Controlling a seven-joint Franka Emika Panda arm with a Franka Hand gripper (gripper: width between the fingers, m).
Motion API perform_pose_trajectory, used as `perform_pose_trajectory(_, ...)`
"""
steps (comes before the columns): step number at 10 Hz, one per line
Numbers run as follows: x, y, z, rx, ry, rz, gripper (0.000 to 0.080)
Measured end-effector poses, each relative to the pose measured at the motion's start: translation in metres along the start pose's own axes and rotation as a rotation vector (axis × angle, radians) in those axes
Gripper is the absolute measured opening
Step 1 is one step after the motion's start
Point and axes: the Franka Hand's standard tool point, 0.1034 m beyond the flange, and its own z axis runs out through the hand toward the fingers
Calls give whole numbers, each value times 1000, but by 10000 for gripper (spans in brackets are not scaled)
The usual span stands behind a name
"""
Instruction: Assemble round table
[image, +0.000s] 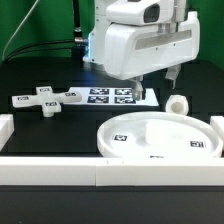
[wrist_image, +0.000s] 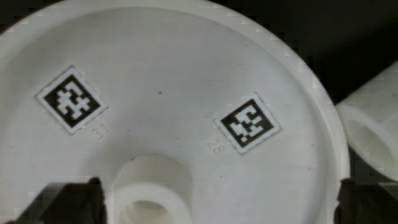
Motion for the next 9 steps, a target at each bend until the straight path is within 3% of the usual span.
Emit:
perform_pose_trajectory(4,1,-25,6,18,-18,538,648)
perform_pose_trajectory(9,6,-33,7,66,-11,848,648)
